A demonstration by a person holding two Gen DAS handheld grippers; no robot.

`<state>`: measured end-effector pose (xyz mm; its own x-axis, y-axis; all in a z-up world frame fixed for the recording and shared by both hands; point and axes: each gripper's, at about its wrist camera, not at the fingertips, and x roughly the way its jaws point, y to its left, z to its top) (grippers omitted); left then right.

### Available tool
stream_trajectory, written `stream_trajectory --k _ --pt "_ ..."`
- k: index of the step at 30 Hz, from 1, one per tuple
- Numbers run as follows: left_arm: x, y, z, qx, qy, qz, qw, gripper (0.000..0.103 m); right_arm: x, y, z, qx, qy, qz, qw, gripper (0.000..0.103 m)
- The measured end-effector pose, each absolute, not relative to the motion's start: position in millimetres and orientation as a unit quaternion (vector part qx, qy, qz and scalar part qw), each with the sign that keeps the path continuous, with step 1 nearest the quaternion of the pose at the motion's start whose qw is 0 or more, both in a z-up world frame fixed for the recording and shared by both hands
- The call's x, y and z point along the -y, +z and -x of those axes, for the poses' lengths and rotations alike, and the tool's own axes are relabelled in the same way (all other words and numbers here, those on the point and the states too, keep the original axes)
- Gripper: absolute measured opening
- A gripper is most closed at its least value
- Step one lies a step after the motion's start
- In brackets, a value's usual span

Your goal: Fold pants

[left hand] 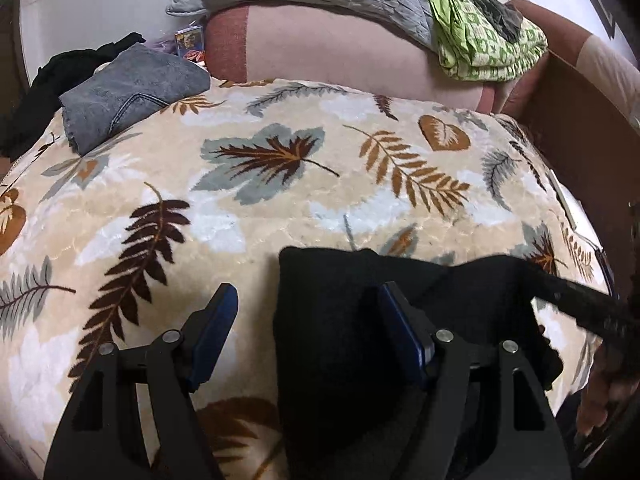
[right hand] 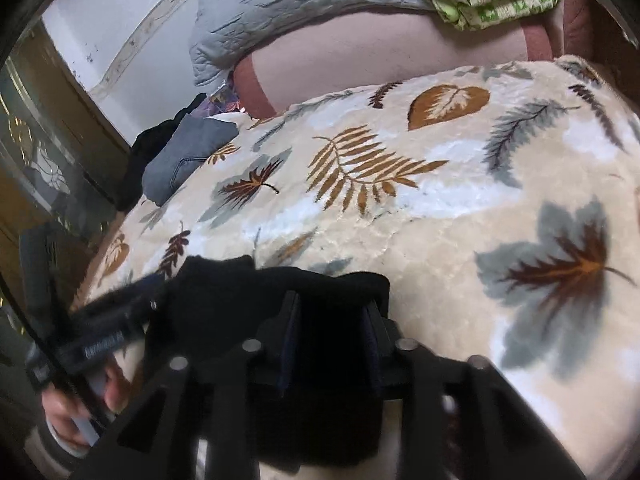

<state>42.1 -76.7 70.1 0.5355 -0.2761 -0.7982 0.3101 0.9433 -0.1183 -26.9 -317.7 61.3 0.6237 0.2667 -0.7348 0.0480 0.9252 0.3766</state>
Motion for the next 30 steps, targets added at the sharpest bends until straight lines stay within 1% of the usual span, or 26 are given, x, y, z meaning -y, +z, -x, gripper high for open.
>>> stream_trajectory --k 1,2,4,8,12,13,16,22,24,25,26,27,30 --pt "77.1 68.8 -41.4 -0.452 -0.166 -0.019 0.876 0.073 319.8 62.7 27.0 -0.425 0.058 -0.182 0.885 0.002" --pt "77.5 68.2 -41.6 -0.451 -0.167 -0.015 0.877 0.073 322.0 64.1 27.8 -0.422 0.058 -0.186 0.886 0.002" --pt "77.9 67.6 -42.0 -0.451 -0.167 -0.010 0.877 0.073 323.3 66.0 28.9 -0.417 0.059 -0.186 0.888 0.002" --pt "80.9 64.7 -43.7 -0.452 -0.167 -0.009 0.876 0.073 314.4 54.2 23.3 -0.436 0.034 -0.140 0.889 0.002" --pt "82.9 62.5 -44.0 -0.453 -0.165 -0.006 0.876 0.073 317.6 45.8 21.4 -0.442 0.029 -0.151 0.884 0.002" --pt "83.1 62.7 -43.7 -0.453 -0.164 -0.004 0.876 0.073 318.5 47.9 22.9 -0.441 0.029 -0.154 0.884 0.003" --pt "82.1 65.9 -41.3 -0.454 -0.163 -0.005 0.876 0.073 318.9 59.1 31.7 -0.431 0.026 -0.153 0.889 0.009" --pt "75.9 75.1 -31.0 -0.453 -0.161 -0.004 0.877 0.073 311.3 77.7 56.2 -0.417 0.037 -0.152 0.895 0.010" --pt "73.0 78.5 -25.1 -0.451 -0.161 -0.005 0.878 0.073 306.3 80.1 65.3 -0.418 0.048 -0.152 0.895 0.015" --pt "71.1 79.9 -22.1 -0.450 -0.161 -0.005 0.878 0.073 303.0 80.7 70.0 -0.420 0.051 -0.147 0.894 0.024" --pt "68.7 81.4 -18.1 -0.449 -0.161 -0.004 0.879 0.073 300.2 80.8 73.8 -0.423 0.053 -0.143 0.893 0.036" --pt "66.4 82.4 -14.9 -0.449 -0.160 -0.002 0.879 0.073 298.2 80.2 77.3 -0.426 0.052 -0.140 0.892 0.041" --pt "59.9 84.0 -4.7 -0.452 -0.161 0.006 0.877 0.073 295.2 76.2 85.9 -0.436 0.042 -0.130 0.889 0.042"
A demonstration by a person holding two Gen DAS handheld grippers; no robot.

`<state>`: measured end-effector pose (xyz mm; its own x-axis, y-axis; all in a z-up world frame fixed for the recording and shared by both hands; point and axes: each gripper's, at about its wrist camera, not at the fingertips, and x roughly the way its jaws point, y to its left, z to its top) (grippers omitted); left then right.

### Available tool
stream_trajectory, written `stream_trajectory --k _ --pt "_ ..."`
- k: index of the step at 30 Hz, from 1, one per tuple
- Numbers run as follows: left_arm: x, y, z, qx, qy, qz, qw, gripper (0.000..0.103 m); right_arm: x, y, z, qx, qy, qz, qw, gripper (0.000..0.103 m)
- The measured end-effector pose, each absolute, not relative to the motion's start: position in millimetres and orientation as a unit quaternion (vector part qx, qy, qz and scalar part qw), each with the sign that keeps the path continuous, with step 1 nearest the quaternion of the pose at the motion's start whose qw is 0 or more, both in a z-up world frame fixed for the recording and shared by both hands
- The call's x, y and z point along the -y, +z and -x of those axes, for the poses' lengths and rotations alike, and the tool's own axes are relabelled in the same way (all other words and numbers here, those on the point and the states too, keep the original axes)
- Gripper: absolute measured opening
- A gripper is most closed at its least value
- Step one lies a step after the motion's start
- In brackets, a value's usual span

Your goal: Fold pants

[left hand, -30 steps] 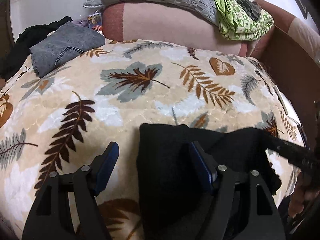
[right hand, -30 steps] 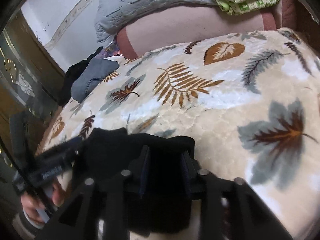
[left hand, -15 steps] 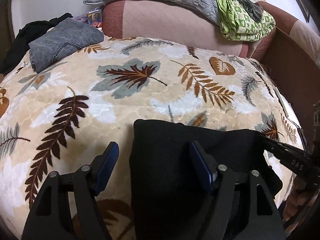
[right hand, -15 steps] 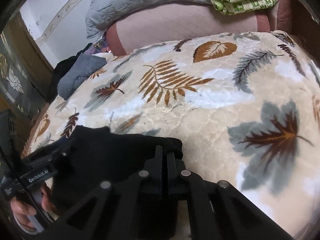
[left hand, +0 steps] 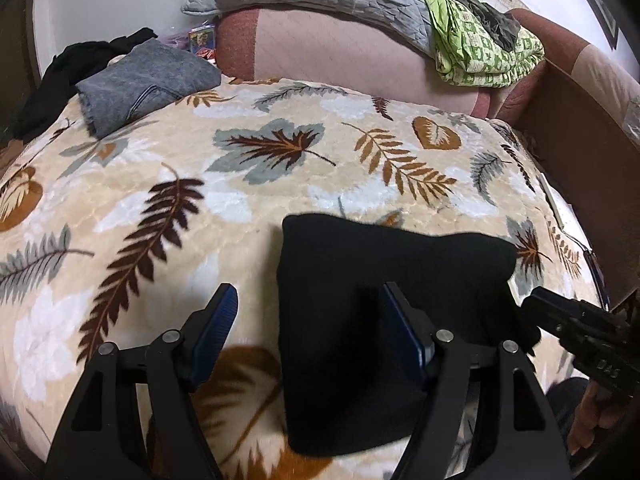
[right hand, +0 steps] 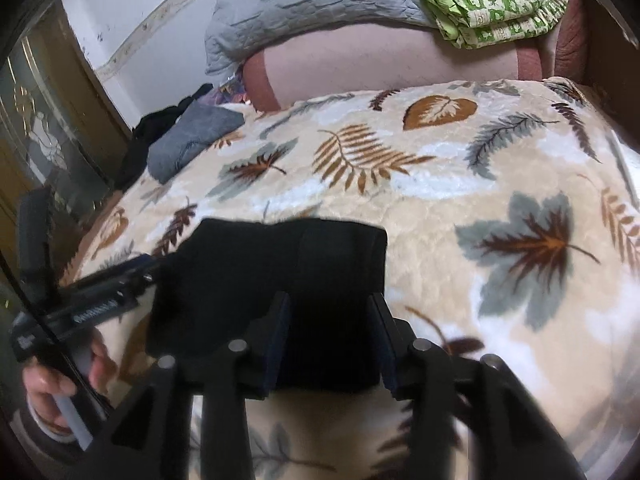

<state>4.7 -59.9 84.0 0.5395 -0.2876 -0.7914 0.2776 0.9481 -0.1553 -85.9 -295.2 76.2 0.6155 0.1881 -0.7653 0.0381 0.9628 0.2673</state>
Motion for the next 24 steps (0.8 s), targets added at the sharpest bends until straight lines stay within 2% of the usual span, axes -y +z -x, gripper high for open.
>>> stream_trajectory --k 5,6,8,9,10,11,18,20,24 --pt "55.9 77.8 8.9 -0.455 -0.155 0.006 0.877 0.073 296.0 62.9 88.4 -0.456 0.041 -0.141 0.878 0.042" --pt "56.0 76.3 10.5 -0.456 -0.155 0.006 0.876 0.073 295.6 60.3 87.8 -0.463 0.039 -0.139 0.875 0.039" --pt "55.7 72.1 14.2 -0.462 -0.155 0.008 0.873 0.073 290.9 58.7 89.5 -0.469 0.042 -0.120 0.874 0.023" --pt "56.0 70.7 15.7 -0.464 -0.155 0.007 0.872 0.073 288.6 60.7 91.8 -0.467 0.037 -0.103 0.878 0.019" --pt "56.5 68.8 17.3 -0.466 -0.155 0.005 0.871 0.073 287.6 61.9 93.4 -0.465 0.030 -0.093 0.880 0.007" --pt "57.5 66.6 19.1 -0.468 -0.156 0.004 0.870 0.073 288.9 62.2 95.1 -0.466 0.021 -0.088 0.880 0.002" --pt "61.8 58.9 24.0 -0.467 -0.159 0.008 0.870 0.078 297.5 53.3 96.2 -0.477 0.028 -0.107 0.872 0.002" --pt "61.4 58.6 23.9 -0.469 -0.157 0.010 0.869 0.078 298.6 56.0 96.0 -0.477 0.027 -0.112 0.872 0.008" --pt "60.6 61.9 24.1 -0.470 -0.159 0.009 0.868 0.078 304.7 67.3 100.2 -0.454 0.031 -0.145 0.879 0.009"
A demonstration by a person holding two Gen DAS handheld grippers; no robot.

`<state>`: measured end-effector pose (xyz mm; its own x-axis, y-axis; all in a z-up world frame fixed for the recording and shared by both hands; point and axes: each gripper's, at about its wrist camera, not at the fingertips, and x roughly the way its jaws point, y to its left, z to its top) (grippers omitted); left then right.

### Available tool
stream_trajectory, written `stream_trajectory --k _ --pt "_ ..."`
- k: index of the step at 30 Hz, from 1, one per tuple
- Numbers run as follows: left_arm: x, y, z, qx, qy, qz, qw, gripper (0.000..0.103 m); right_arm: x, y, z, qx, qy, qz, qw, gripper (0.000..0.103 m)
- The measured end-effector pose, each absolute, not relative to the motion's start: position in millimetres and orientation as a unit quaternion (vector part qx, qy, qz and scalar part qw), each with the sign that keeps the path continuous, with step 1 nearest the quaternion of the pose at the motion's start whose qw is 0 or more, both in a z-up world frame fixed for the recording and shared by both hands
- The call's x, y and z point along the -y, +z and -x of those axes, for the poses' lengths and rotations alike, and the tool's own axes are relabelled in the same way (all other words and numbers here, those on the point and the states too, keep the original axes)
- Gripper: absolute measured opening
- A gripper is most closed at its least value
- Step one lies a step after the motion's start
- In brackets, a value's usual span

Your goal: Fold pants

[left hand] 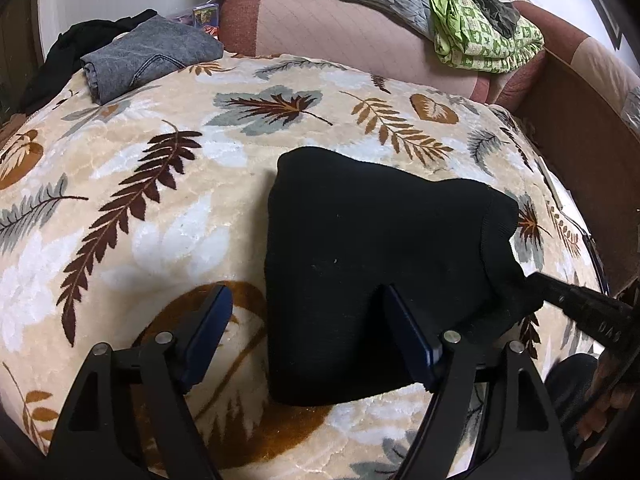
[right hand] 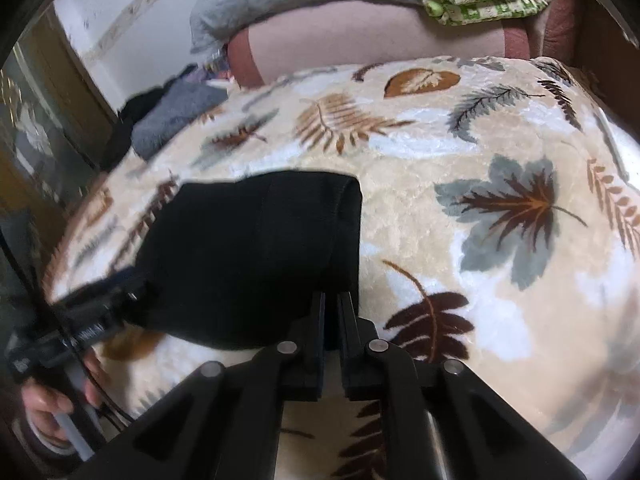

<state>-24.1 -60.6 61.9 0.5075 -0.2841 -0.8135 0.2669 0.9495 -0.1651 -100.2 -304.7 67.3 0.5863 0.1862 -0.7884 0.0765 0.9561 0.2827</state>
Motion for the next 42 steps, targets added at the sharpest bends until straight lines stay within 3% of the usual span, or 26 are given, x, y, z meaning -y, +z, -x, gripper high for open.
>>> stream_trajectory --k 7,9,11,17,20,24,28,35,39,42 --pt "59.2 65.1 25.3 -0.469 -0.149 0.006 0.871 0.078 300.4 84.0 99.4 -0.427 0.037 -0.160 0.889 0.015" --pt "57.7 65.9 24.6 -0.468 -0.149 0.005 0.871 0.078 296.2 88.7 98.9 -0.422 0.044 -0.156 0.892 0.021" --pt "56.6 68.4 24.3 -0.466 -0.149 0.005 0.872 0.078 291.9 90.7 97.1 -0.424 0.055 -0.153 0.891 0.036" --pt "46.8 73.8 20.4 -0.464 -0.152 0.021 0.872 0.079 290.1 78.2 94.0 -0.442 0.038 -0.141 0.885 0.037" --pt "42.7 71.1 16.6 -0.470 -0.145 0.027 0.870 0.080 296.5 70.1 91.0 -0.448 0.029 -0.157 0.880 0.050" --pt "38.8 67.1 11.6 -0.480 -0.150 0.040 0.864 0.080 300.4 62.1 83.8 -0.454 0.019 -0.161 0.876 0.051" --pt "26.8 61.9 2.9 -0.491 -0.170 0.090 0.849 0.084 310.9 49.3 73.3 -0.461 0.011 -0.189 0.867 0.065" --pt "18.8 39.6 -12.3 -0.519 -0.212 0.161 0.812 0.086 315.6 29.8 59.9 -0.466 0.061 -0.238 0.850 0.065" --pt "29.4 33.0 -13.8 -0.508 -0.224 0.159 0.817 0.100 316.8 11.8 56.3 -0.468 0.101 -0.281 0.832 0.072" --pt "48.1 32.6 -8.6 -0.497 -0.219 0.108 0.832 0.103 316.0 13.3 56.3 -0.461 0.102 -0.279 0.836 0.063"
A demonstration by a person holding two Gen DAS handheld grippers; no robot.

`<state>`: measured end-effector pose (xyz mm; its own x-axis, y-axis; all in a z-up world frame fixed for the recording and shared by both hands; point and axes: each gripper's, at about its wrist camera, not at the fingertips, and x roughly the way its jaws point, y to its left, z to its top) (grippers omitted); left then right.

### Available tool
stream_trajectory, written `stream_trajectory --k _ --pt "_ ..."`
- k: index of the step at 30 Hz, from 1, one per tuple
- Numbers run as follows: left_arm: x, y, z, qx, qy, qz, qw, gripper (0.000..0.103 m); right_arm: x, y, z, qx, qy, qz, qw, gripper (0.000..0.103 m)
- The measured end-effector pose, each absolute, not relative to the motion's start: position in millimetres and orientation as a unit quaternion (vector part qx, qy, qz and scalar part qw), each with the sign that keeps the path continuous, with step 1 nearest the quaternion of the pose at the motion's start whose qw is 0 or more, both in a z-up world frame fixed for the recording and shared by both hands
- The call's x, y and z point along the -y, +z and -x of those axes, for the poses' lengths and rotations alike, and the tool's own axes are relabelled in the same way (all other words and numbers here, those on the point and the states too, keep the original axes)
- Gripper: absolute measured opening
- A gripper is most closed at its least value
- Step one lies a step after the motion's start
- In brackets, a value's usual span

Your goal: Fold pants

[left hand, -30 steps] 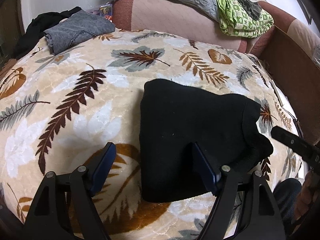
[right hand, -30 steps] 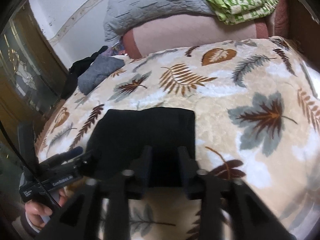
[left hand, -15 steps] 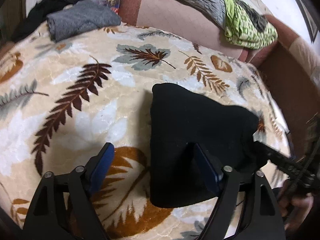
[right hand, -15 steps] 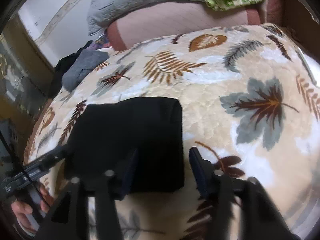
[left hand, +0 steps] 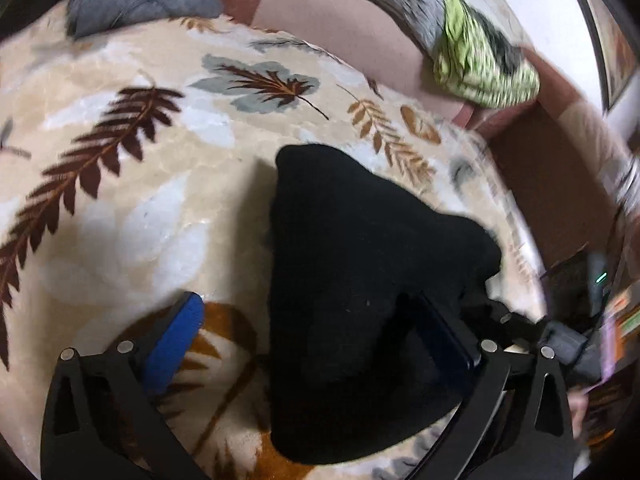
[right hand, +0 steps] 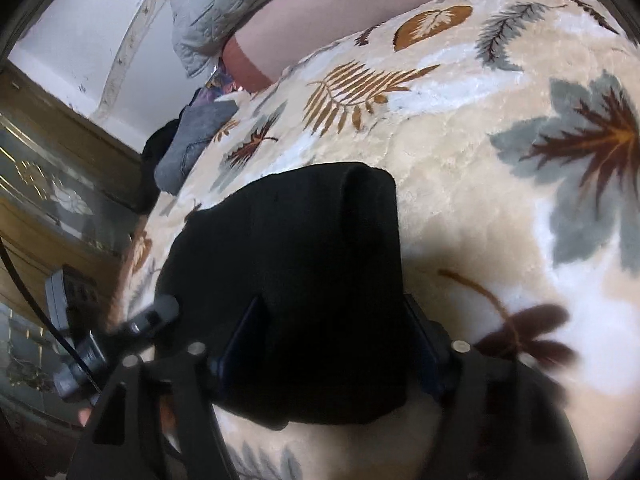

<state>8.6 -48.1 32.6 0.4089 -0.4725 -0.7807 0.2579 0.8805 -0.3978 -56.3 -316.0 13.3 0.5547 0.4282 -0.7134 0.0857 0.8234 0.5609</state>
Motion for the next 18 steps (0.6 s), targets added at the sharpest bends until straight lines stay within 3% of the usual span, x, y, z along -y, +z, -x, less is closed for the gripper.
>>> stream_trajectory --k 2,4,5,7,18 --pt "58.1 33.7 -5.4 -0.493 -0.225 0.075 0.837 0.101 308.6 22.5 58.8 -0.452 0.103 -0.254 0.849 0.048" --pt "60.7 38.7 -2.0 -0.488 -0.251 0.083 0.832 0.063 301.4 33.0 61.0 -0.444 0.098 -0.233 0.859 0.041" --pt "61.5 44.3 -0.4 -0.488 -0.253 0.082 0.832 0.062 299.9 37.2 61.2 -0.441 0.097 -0.227 0.863 0.039" --pt "60.3 54.2 0.3 -0.480 -0.255 0.070 0.836 0.047 295.9 50.7 62.2 -0.428 0.102 -0.219 0.871 0.036" --pt "8.3 107.8 -59.4 -0.437 -0.201 0.052 0.875 0.045 237.7 88.6 -17.8 -0.384 0.155 -0.206 0.887 0.036"
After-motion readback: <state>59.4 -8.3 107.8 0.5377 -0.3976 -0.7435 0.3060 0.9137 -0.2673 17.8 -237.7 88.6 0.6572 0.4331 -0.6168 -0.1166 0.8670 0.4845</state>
